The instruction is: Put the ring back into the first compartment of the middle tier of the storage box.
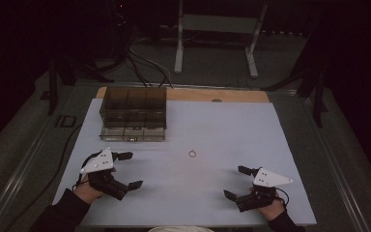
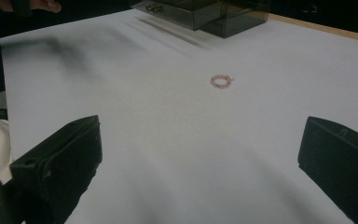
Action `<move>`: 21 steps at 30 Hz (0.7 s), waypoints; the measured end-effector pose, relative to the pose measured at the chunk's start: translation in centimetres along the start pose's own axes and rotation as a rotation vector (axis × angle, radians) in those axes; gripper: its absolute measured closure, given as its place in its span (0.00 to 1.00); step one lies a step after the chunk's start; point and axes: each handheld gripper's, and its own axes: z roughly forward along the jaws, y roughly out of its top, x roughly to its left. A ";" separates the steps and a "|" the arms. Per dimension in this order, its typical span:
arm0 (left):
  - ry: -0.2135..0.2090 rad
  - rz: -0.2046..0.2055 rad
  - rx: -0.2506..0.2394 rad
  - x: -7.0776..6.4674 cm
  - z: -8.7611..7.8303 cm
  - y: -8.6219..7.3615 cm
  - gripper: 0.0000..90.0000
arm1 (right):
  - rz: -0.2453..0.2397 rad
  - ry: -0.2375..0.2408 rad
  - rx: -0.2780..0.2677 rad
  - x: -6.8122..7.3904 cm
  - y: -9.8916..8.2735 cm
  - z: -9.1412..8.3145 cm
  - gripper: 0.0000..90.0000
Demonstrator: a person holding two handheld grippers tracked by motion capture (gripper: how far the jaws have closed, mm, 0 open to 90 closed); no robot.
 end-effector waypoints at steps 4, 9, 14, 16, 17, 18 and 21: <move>-0.017 0.011 0.008 0.1 0.6 0.7 0.01 | -0.004 -0.002 0.003 0.0 0.0 0.0 0.00; -0.033 0.018 0.012 0.5 1.2 1.6 0.01 | 0.000 0.000 0.004 0.0 0.0 0.1 0.00; -0.042 0.013 0.010 1.0 1.8 2.3 0.01 | -0.003 0.001 0.007 0.0 0.0 0.1 0.00; -0.042 0.017 0.014 1.2 2.0 2.6 0.01 | -0.003 0.000 0.008 0.0 0.0 0.1 0.00; -0.044 0.017 0.014 1.2 2.2 2.7 0.01 | -0.001 0.001 0.006 0.0 0.0 0.1 0.00; -0.045 0.015 0.014 1.3 2.3 2.9 0.01 | -0.001 0.001 0.007 0.0 -0.1 0.1 0.00; -0.055 0.016 0.011 1.5 2.7 3.4 0.01 | -0.003 0.001 0.007 0.0 0.0 0.1 0.00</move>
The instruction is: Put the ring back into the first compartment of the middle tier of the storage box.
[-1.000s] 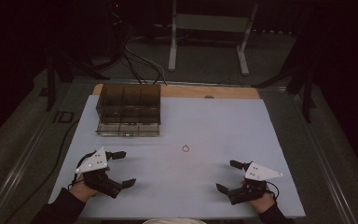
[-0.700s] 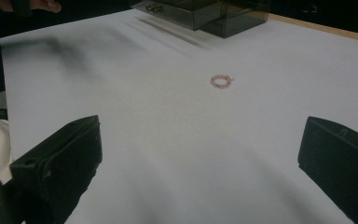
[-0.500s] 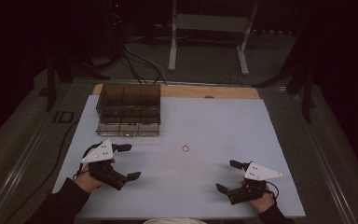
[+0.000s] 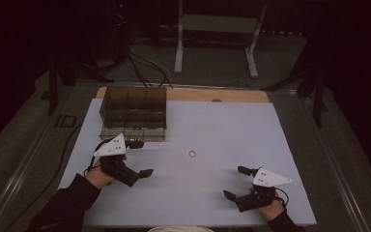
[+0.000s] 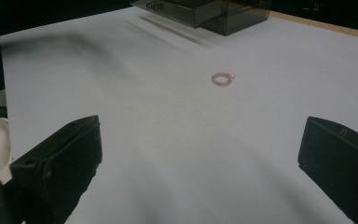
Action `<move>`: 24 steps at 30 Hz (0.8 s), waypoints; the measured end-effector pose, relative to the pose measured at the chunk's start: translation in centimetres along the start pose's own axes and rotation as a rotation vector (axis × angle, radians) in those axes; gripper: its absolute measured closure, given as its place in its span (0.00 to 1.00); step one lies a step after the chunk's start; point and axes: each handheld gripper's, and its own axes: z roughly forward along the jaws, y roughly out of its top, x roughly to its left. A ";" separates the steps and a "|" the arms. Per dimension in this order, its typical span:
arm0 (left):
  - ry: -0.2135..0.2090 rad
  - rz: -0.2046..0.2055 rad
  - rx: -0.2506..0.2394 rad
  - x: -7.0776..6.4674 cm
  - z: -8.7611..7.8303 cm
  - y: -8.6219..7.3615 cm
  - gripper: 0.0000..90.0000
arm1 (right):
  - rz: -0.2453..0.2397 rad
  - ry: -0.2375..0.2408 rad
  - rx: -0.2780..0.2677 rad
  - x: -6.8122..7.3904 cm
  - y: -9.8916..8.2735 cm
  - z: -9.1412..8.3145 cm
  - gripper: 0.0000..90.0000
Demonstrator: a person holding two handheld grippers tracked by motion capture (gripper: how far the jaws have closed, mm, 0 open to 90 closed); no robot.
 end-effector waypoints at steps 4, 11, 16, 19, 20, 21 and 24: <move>-0.004 0.006 0.002 0.3 0.6 0.7 0.01 | 0.002 0.002 0.002 0.0 0.0 0.0 0.00; -0.012 0.003 0.003 0.8 1.7 1.9 0.01 | 0.002 0.003 0.003 0.0 0.0 0.0 0.00; -0.029 -0.001 0.019 1.0 2.8 2.5 0.01 | 0.002 0.003 0.004 0.0 0.0 0.0 0.00; -0.042 -0.004 0.030 1.0 3.7 2.7 0.01 | 0.002 0.005 0.002 -0.1 0.0 0.0 0.00; -0.048 -0.004 0.032 1.0 4.1 2.7 0.01 | 0.003 0.006 0.003 -0.1 0.0 0.1 0.00; -0.052 -0.009 0.032 1.0 4.4 2.8 0.01 | 0.003 0.007 0.005 0.0 0.0 0.1 0.00; -0.061 -0.010 0.046 1.0 5.4 3.0 0.01 | -0.002 0.007 0.002 0.0 0.0 0.1 0.00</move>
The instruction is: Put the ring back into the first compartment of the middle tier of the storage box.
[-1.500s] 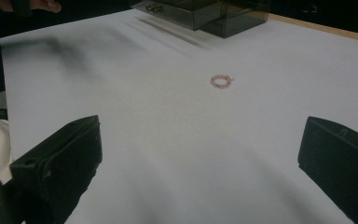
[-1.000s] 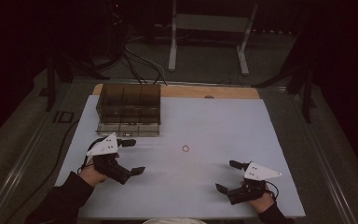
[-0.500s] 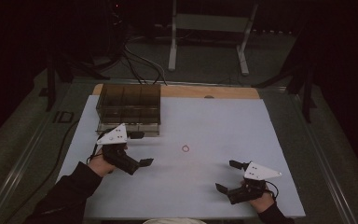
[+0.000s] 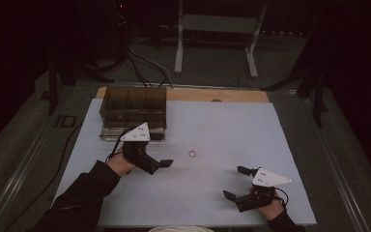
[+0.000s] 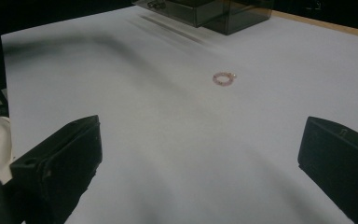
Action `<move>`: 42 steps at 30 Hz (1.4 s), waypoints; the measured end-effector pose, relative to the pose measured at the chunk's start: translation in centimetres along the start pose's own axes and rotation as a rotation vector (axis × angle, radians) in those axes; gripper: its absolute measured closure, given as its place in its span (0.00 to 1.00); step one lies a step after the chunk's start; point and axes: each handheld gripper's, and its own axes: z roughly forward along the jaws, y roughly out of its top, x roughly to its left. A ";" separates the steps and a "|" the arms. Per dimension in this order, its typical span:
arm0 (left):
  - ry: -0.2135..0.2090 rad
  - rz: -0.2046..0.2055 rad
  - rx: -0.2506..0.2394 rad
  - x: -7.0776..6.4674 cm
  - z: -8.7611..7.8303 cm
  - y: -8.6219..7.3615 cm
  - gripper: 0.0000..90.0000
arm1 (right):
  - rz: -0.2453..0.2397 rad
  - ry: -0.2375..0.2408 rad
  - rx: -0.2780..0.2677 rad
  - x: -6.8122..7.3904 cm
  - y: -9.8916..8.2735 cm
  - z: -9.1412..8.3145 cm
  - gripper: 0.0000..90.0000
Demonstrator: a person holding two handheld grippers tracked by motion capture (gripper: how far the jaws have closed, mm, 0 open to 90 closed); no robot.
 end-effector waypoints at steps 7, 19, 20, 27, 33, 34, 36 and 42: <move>0.004 -0.020 0.012 0.3 1.9 0.5 0.01 | 0.002 0.001 0.001 0.0 0.0 0.0 0.00; 0.058 -0.053 0.032 0.7 4.7 1.2 0.01 | 0.000 0.006 0.001 0.0 0.0 0.0 0.00; 0.058 -0.060 0.034 0.8 4.9 1.2 0.01 | 0.001 0.007 0.002 0.0 0.0 0.0 0.00; 0.063 -0.091 0.064 0.8 6.5 1.2 0.02 | -0.002 0.007 0.003 0.0 0.0 -0.1 0.00; 0.086 -0.099 0.092 0.7 8.0 1.1 0.06 | -0.004 0.008 0.002 0.1 0.0 -0.1 0.00; 0.092 -0.101 0.095 0.6 8.2 1.1 0.06 | -0.006 0.008 0.002 0.1 0.0 -0.1 0.00; 0.100 -0.102 0.104 0.7 8.7 1.0 0.07 | -0.006 0.009 0.001 0.1 0.0 -0.1 0.00; 0.149 -0.126 0.143 0.6 9.9 0.6 0.09 | -0.009 0.010 -0.001 0.1 0.0 -0.1 0.00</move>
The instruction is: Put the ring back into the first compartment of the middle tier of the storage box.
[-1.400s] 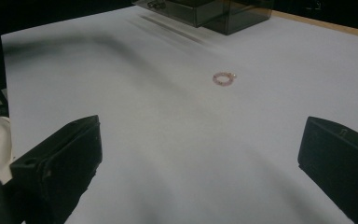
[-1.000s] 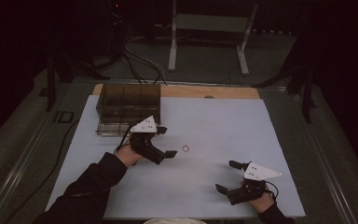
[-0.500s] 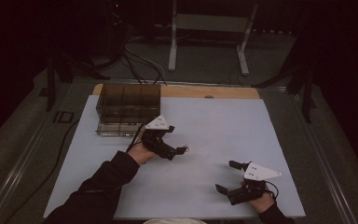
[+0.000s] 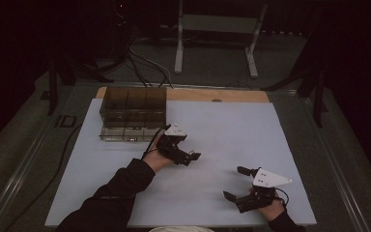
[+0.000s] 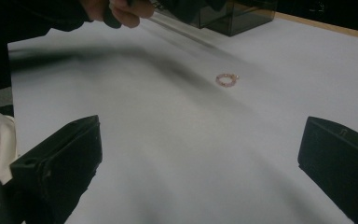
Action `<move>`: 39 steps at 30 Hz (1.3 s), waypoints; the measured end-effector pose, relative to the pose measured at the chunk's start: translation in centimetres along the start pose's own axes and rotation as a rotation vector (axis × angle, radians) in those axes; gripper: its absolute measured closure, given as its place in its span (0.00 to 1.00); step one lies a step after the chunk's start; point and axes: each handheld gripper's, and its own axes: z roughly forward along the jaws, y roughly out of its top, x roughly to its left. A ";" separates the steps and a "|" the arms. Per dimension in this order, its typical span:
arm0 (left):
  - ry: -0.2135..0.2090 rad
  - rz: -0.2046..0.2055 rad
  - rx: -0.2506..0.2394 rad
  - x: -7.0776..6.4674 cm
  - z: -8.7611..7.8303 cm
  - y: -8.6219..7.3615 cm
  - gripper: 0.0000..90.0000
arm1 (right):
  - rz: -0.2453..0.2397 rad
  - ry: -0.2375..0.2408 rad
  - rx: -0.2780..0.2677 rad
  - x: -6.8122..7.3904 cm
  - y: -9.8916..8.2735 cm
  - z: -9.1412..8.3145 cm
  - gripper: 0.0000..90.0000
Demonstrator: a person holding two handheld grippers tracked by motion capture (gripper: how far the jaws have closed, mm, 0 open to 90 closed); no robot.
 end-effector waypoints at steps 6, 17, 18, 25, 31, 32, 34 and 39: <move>0.049 -0.026 0.034 0.0 1.0 -0.4 0.19 | -0.003 0.002 0.003 0.0 0.0 0.0 0.00; 0.124 -0.092 0.094 0.4 2.1 -1.0 0.40 | -0.006 0.002 0.006 0.1 0.0 0.1 0.00; 0.136 -0.088 0.112 0.3 2.3 -1.1 0.42 | -0.004 0.003 0.005 0.0 0.0 0.0 0.00; 0.161 -0.118 0.141 0.5 2.9 -1.4 0.51 | -0.005 0.003 0.006 0.0 0.0 0.1 0.00; 0.169 -0.145 0.176 0.8 3.4 -1.8 0.54 | -0.005 0.002 0.006 0.0 0.0 0.1 0.00; 0.170 -0.142 0.179 0.8 3.5 -1.8 0.56 | -0.007 0.003 0.010 0.0 0.0 0.1 0.00; 0.173 -0.140 0.187 0.9 3.6 -1.9 0.58 | -0.009 0.002 0.008 0.0 0.0 0.1 0.00; 0.184 -0.138 0.190 0.9 4.0 -2.0 0.69 | -0.010 0.002 0.010 0.1 0.0 0.1 0.00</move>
